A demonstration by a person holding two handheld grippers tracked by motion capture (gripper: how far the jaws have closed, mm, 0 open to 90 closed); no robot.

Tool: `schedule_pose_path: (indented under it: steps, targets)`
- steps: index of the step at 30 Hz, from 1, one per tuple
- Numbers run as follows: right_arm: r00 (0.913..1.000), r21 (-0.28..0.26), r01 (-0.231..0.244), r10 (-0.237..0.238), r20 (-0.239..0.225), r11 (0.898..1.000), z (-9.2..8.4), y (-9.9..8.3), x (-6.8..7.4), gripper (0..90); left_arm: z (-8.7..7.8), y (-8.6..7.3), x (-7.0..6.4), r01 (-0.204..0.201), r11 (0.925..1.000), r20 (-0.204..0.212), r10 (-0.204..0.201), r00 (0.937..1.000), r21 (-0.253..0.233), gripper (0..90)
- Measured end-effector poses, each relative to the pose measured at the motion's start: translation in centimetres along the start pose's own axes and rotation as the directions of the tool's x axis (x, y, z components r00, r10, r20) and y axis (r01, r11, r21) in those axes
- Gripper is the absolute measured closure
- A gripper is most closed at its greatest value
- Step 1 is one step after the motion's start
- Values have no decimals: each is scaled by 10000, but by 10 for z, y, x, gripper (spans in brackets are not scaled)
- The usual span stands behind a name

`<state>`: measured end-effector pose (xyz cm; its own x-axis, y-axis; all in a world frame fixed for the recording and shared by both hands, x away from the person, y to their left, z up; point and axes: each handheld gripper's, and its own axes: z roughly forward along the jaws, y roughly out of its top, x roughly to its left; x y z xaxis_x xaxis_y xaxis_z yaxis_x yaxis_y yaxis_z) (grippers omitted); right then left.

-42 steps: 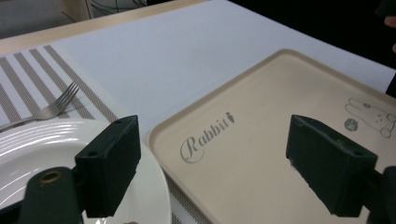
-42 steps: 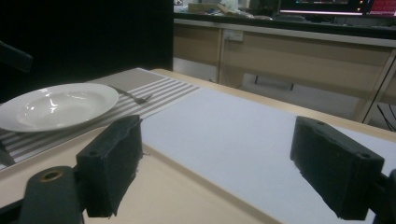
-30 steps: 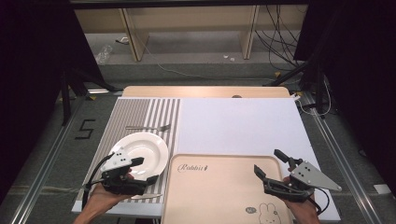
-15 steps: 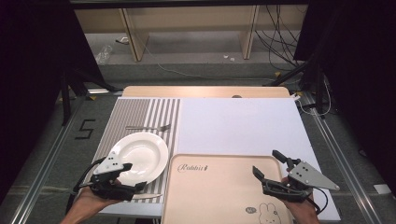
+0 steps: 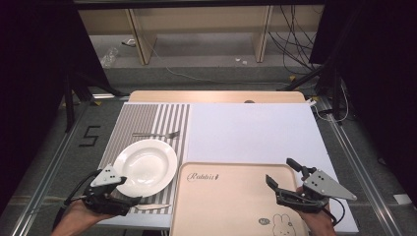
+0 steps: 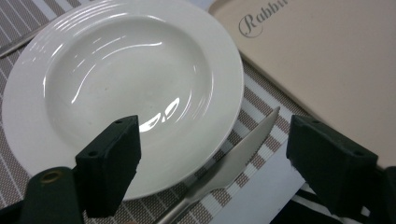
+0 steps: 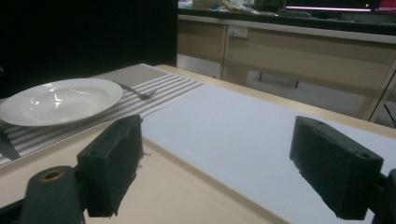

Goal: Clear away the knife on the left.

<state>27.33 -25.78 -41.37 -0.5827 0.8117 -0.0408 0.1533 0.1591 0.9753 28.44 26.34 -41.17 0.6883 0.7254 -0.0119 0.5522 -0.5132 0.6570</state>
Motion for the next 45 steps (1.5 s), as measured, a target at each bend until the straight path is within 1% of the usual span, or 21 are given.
schedule_pose_path:
  steps: [2,5,7,13,15,17,18,21,23,25,28,30,31,32,35,37,40,42,45]
  targets:
    - [10000,-20,11,-11,41,10000,0,0,0,185,-1,-3,2,137,9996,118,-140,9998,248,182]
    - [10000,2,-36,36,45,10000,0,0,0,184,-2,-8,3,102,9983,-10,-102,9999,570,182]
    - [10000,29,-21,21,38,10000,1,0,0,185,-2,-11,5,195,9974,-28,-193,9998,688,188]
    - [10000,32,-26,26,18,10000,1,0,0,184,0,-19,8,214,9919,-235,-186,9996,1255,189]
    - [10000,35,-7,7,9,10000,1,-1,0,185,1,-21,11,207,9874,-261,-168,9995,1566,189]
    - [10000,26,-17,17,8,10000,1,0,0,184,4,-26,15,371,9817,-266,-327,9991,1866,190]
    - [10000,26,-17,17,8,10000,1,0,0,184,4,-26,15,371,9817,-266,-327,9991,1866,192]
    - [10000,81,-7,7,6,10000,2,-1,0,185,5,-27,19,368,9772,-345,-303,9989,2089,191]
    - [10000,64,-17,17,-8,10000,2,-1,0,185,7,-27,21,299,9748,-469,-199,9987,2210,193]
    - [10000,74,-5,5,-19,10000,3,-1,1,185,10,-29,26,384,9696,-586,-249,9980,2415,195]
    - [10000,70,10,-10,-37,10000,3,-1,1,185,14,-31,32,595,9634,-470,-489,9977,2614,197]
    - [10000,109,-9,9,-28,9999,3,-1,1,185,18,-32,33,537,9588,-463,-424,9980,2790,197]
    - [10000,128,-5,5,-12,9999,3,-1,1,185,20,-32,34,481,9554,-426,-373,9984,2914,196]
    - [10000,109,-10,11,-13,9999,3,-1,1,185,21,-32,34,474,9541,-413,-368,9985,2957,196]
    - [10000,110,-25,26,-59,9999,3,-1,1,185,24,-32,34,410,9469,-282,-337,9990,3188,199]
    - [10000,78,-27,28,-81,10000,4,-1,1,185,26,-32,34,271,9426,-193,-219,9996,3328,216]
    - [9999,70,-22,23,-119,10000,4,-1,1,185,29,-31,34,109,9395,-35,-104,9999,3424,227]
    - [9999,127,0,2,-128,9999,4,-1,1,185,31,-30,34,32,9361,20,-41,10000,3517,231]
    - [9999,77,-44,45,-143,10000,4,-1,2,186,36,-30,33,-119,9309,165,63,9998,3650,240]
